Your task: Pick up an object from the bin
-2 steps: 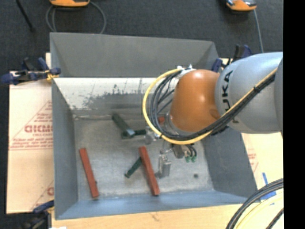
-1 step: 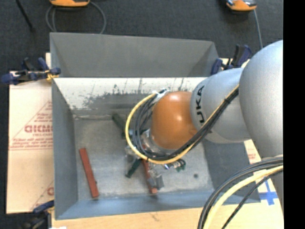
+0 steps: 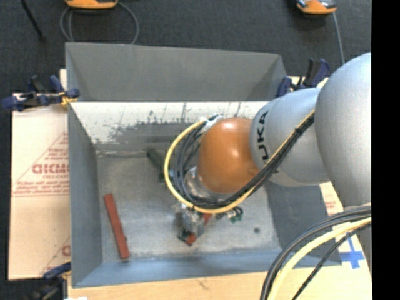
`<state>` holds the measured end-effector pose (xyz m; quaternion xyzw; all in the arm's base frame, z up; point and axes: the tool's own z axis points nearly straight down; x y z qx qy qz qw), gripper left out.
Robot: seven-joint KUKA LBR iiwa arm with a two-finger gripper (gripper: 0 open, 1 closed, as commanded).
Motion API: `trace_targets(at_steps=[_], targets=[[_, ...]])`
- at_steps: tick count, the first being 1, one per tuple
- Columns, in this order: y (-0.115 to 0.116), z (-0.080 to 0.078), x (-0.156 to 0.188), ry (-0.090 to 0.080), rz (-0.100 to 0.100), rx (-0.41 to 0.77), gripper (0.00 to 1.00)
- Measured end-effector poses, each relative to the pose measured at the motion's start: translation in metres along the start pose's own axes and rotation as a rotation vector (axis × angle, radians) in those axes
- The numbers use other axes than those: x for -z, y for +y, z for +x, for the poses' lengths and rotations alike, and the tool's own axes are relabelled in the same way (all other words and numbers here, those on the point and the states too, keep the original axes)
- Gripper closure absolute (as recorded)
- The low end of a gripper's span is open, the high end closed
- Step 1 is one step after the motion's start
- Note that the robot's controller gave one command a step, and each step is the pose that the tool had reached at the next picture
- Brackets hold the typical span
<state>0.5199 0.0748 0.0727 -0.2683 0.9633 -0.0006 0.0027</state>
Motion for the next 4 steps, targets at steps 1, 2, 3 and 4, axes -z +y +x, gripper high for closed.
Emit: trace_targets(at_steps=[1, 2, 3, 4], targets=[[0.000, 0.001, -0.002, 0.001, 0.000, 0.001, 0.00], [-0.032, 0.032, -0.002, 0.005, -0.003, 0.582, 0.00], [-0.031, 0.031, -0.001, 0.003, -0.003, 0.580, 1.00], [-0.031, 0.032, -0.002, 0.003, -0.005, 0.580, 0.00]])
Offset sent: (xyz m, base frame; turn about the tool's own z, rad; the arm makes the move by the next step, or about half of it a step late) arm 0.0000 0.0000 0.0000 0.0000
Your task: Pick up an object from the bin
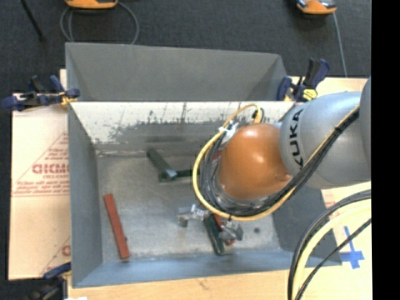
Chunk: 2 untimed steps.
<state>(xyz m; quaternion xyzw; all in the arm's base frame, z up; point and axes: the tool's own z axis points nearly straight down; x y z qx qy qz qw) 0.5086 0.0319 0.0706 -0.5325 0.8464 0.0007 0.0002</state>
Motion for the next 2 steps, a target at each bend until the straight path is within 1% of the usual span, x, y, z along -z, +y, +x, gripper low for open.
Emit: trace_targets(at_steps=[1, 2], targets=[[-0.071, 0.039, 0.001, 0.000, 0.008, 0.036, 0.00], [-0.161, 0.002, 0.002, -0.003, 0.009, 0.111, 0.00]])
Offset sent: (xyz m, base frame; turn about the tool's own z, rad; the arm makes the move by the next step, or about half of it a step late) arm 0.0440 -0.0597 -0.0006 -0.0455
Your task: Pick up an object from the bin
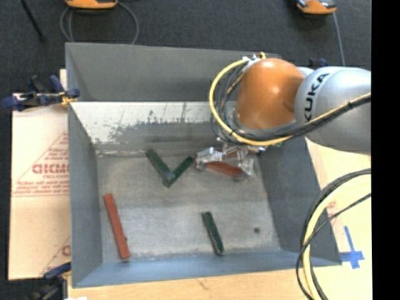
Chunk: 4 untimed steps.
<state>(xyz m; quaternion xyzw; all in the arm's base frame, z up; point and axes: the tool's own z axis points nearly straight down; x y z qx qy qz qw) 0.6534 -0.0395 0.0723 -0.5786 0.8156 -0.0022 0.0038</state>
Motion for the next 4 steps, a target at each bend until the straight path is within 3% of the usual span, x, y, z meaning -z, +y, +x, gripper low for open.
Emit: trace_targets(at_steps=[1, 2, 3, 4], targets=[[0.037, -0.083, 0.029, -0.005, -0.003, 0.018, 0.00], [0.045, -0.130, 0.000, -0.007, 0.001, -0.032, 0.00], [0.070, -0.094, 0.000, 0.000, -0.001, 0.288, 0.00], [0.043, -0.129, 0.000, -0.001, -0.001, 0.409, 0.00]])
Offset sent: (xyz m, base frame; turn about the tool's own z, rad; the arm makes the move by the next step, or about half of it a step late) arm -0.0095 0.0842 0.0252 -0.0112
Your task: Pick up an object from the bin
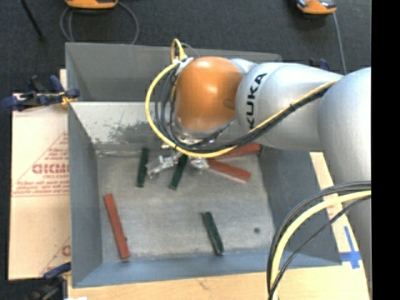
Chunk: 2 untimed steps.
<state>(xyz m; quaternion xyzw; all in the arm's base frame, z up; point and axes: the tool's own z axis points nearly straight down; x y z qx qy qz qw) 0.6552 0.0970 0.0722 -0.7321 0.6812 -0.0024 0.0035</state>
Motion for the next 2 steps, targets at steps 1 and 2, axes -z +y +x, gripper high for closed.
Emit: trace_targets(at_steps=[1, 2], targets=[[0.001, -0.001, 0.000, -0.004, -0.003, -0.004, 1.00], [0.012, -0.029, 0.147, 0.000, 0.003, 0.037, 1.00]])
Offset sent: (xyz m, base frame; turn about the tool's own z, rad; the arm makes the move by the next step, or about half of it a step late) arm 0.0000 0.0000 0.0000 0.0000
